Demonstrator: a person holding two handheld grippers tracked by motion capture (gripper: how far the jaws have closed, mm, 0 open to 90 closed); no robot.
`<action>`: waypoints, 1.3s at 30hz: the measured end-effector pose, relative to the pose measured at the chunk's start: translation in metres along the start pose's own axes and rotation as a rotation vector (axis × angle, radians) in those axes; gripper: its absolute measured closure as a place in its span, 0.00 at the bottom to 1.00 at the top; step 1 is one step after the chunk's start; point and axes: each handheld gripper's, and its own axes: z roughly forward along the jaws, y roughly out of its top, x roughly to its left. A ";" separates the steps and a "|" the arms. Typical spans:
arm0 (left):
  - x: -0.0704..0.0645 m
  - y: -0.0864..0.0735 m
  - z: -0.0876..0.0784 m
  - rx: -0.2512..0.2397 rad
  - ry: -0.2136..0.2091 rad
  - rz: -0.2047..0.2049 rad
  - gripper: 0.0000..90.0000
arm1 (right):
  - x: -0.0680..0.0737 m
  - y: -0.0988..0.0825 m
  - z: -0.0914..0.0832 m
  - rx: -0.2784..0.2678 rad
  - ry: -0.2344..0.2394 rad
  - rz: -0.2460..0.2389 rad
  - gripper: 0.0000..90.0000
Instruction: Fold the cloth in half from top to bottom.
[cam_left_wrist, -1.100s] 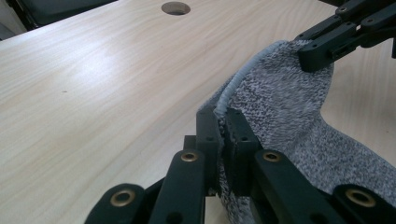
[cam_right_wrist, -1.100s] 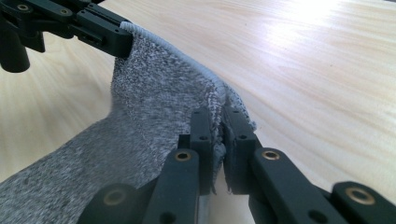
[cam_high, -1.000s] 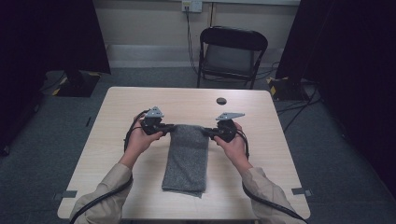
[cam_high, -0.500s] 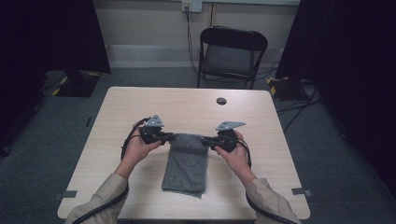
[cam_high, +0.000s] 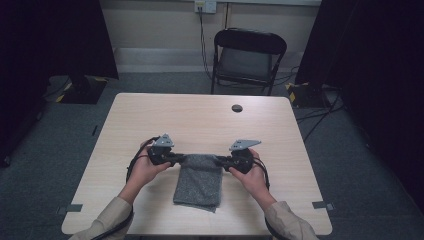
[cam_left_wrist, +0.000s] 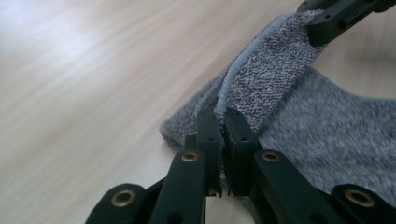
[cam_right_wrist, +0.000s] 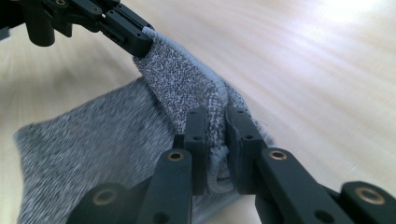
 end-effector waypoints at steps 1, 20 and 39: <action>-0.004 -0.002 0.000 0.010 0.000 0.006 0.96 | 0.001 -0.002 0.000 0.003 0.004 -0.002 0.88; -0.027 -0.023 0.006 0.065 -0.005 0.017 0.96 | 0.021 -0.035 0.004 0.073 0.012 -0.016 0.89; 0.026 0.030 0.020 -0.040 0.018 -0.039 0.96 | -0.041 0.022 0.023 -0.006 -0.077 0.013 0.90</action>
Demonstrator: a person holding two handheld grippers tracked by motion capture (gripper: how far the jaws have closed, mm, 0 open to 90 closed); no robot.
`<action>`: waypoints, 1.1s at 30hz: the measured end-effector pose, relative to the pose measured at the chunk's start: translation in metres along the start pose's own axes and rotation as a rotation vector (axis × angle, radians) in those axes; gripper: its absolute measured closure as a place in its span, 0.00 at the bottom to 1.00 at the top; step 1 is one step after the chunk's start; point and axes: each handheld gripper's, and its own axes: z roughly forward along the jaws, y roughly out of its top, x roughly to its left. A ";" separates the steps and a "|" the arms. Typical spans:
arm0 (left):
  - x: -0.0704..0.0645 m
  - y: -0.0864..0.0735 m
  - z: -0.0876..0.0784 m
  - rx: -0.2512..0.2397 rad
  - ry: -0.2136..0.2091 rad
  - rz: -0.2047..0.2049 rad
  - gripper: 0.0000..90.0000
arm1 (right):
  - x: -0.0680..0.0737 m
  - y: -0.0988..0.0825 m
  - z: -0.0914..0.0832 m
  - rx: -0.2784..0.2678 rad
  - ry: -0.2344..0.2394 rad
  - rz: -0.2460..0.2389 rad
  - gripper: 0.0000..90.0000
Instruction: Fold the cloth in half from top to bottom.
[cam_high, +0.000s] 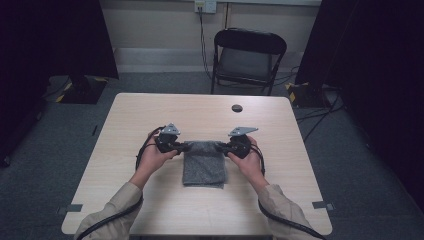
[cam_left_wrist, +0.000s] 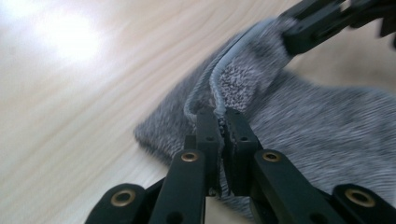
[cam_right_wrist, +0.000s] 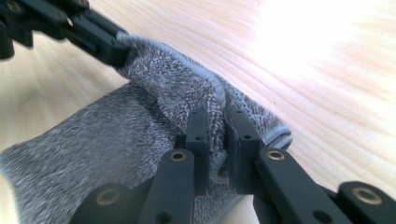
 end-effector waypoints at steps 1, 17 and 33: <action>-0.003 0.002 -0.004 -0.011 -0.007 0.006 0.96 | 0.001 0.001 -0.004 0.003 0.001 -0.017 0.90; -0.046 -0.039 -0.010 0.102 -0.079 0.045 0.95 | 0.038 -0.048 -0.032 0.057 0.084 -0.049 0.89; -0.054 -0.045 -0.011 0.116 -0.065 0.060 0.94 | 0.056 -0.058 -0.034 0.075 0.077 -0.032 0.65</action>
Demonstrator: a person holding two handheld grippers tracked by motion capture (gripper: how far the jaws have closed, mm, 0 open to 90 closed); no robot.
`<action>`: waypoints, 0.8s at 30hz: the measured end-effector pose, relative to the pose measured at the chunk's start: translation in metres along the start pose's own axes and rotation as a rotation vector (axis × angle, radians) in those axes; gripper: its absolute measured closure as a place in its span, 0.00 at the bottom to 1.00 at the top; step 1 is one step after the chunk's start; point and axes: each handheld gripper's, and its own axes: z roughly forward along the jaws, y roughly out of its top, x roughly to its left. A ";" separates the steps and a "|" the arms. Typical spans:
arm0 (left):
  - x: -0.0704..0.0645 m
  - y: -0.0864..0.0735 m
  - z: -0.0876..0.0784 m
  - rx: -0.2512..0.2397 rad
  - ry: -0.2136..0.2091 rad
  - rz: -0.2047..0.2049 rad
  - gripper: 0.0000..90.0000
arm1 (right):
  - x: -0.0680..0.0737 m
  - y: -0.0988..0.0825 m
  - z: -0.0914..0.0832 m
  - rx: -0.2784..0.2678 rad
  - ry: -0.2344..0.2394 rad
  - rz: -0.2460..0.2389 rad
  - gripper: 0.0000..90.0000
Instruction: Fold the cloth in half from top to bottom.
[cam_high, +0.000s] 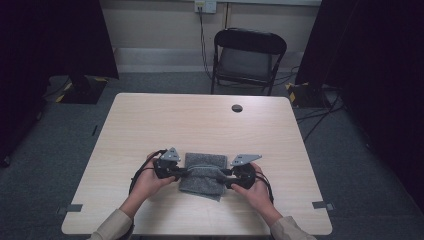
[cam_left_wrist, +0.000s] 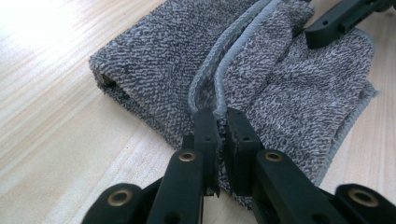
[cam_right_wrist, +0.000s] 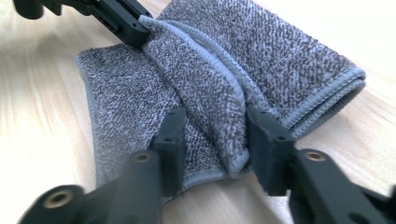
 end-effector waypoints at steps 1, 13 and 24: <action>0.000 0.001 -0.001 -0.005 -0.005 -0.001 0.93 | 0.002 0.000 0.000 -0.004 -0.012 0.000 0.62; -0.001 0.007 -0.004 -0.075 -0.031 -0.014 0.75 | 0.005 -0.008 -0.010 -0.010 -0.081 0.057 0.44; 0.001 0.019 0.017 -0.086 -0.060 -0.038 0.66 | 0.007 -0.012 -0.002 0.019 -0.086 0.038 0.43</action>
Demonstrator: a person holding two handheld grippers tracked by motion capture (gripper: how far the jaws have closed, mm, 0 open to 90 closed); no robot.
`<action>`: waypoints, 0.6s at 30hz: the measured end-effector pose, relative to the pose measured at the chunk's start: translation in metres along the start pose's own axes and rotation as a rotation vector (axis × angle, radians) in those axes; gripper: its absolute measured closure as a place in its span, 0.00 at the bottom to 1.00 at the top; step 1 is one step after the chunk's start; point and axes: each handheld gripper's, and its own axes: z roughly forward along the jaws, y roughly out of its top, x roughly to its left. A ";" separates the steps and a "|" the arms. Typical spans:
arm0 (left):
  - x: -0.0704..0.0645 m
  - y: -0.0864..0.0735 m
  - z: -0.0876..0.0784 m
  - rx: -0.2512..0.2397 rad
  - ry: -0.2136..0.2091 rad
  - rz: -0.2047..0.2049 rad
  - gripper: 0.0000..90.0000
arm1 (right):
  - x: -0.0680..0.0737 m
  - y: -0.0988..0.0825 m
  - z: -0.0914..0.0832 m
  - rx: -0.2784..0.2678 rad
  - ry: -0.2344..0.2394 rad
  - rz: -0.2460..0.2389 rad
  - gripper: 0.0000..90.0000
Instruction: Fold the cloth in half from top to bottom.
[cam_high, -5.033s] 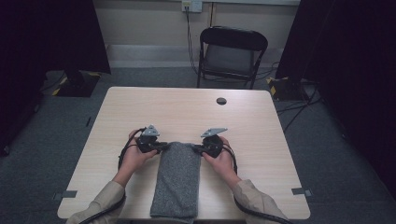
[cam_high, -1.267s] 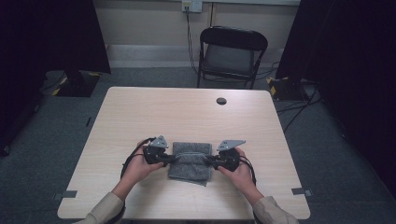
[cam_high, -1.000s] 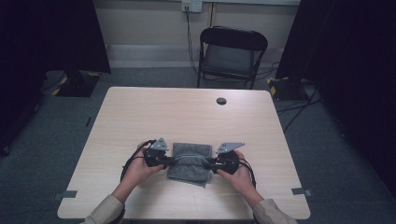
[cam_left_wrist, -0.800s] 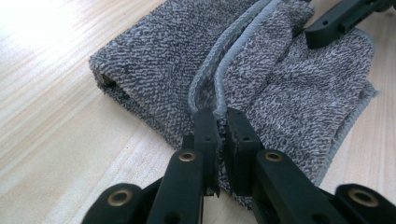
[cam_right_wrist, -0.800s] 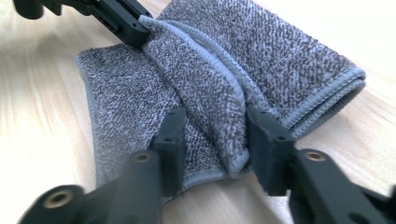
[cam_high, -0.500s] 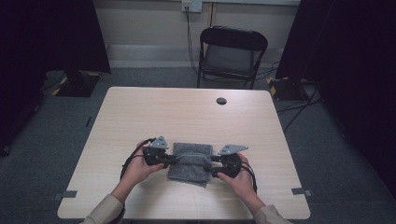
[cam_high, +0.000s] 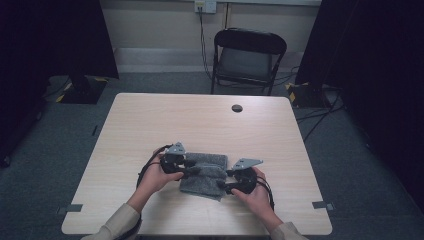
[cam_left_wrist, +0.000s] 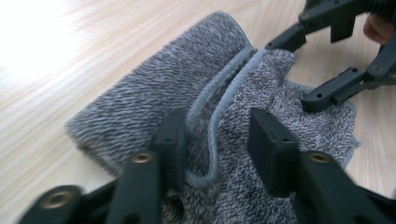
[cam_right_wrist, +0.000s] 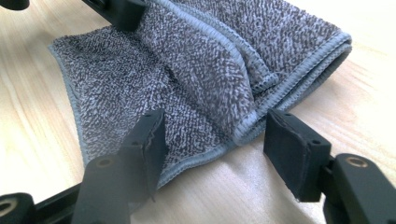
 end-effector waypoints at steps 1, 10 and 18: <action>0.000 0.000 0.002 0.001 0.004 0.004 0.66 | 0.000 0.000 0.000 0.000 -0.003 -0.004 0.43; 0.004 0.012 0.013 0.003 -0.018 0.008 0.65 | 0.001 -0.001 0.001 -0.008 -0.009 -0.021 0.43; -0.002 0.009 0.021 0.063 -0.047 0.046 0.87 | 0.004 -0.001 0.002 -0.006 -0.029 -0.046 0.43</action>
